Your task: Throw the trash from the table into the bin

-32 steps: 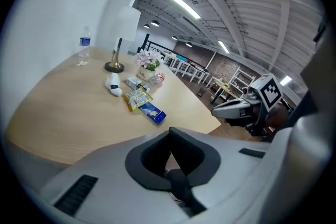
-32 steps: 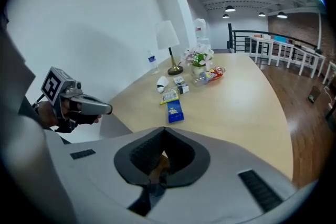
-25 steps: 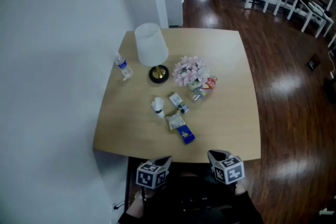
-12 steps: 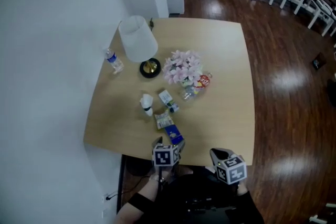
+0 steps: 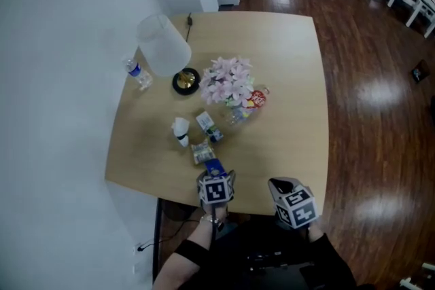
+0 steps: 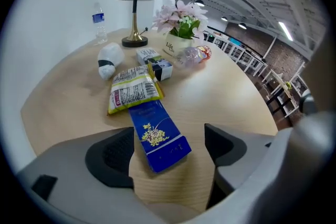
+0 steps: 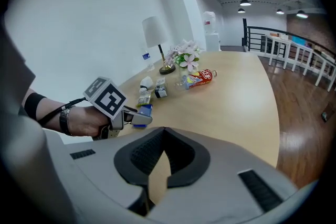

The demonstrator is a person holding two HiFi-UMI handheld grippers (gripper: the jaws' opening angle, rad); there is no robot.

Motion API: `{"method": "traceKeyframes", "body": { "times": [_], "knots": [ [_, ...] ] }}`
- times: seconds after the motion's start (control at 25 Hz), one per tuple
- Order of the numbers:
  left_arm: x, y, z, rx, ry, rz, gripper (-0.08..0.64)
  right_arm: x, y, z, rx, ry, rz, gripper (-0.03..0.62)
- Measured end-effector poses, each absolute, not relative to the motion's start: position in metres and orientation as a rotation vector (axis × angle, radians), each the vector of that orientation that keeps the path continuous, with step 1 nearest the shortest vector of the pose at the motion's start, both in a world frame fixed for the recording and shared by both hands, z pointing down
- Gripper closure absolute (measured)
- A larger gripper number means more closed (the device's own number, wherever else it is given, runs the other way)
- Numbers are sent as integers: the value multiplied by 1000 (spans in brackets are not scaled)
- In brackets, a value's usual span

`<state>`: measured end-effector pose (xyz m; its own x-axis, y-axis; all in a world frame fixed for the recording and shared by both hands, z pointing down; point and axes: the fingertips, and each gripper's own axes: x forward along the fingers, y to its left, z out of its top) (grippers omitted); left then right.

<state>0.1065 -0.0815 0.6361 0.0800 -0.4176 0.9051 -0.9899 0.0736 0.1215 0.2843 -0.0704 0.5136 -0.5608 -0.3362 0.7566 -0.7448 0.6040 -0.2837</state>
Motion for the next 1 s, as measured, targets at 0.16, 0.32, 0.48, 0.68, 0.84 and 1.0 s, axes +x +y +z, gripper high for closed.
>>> {"method": "traceKeyframes", "body": {
  "times": [0.16,0.32,0.48,0.68,0.84,1.0],
  "knots": [
    [99,-71,650,1443,-1476,883,222,295,-72,519,855,-2158,813,586],
    [99,-70,650,1478,-1457,905,239,303,-73,516,879,-2162,829,586],
    [102,-67,643,1522,-1408,930,262,304,-71,511,890,-2180,828,586],
    [115,-44,616,1614,-1337,913,273,301,-69,508,888,-2201,829,586],
    [123,-24,577,1715,-1327,856,278,293,-64,511,868,-2214,849,586],
    [110,-3,555,1736,-1396,783,279,271,-57,513,796,-2223,815,586]
  ]
}}
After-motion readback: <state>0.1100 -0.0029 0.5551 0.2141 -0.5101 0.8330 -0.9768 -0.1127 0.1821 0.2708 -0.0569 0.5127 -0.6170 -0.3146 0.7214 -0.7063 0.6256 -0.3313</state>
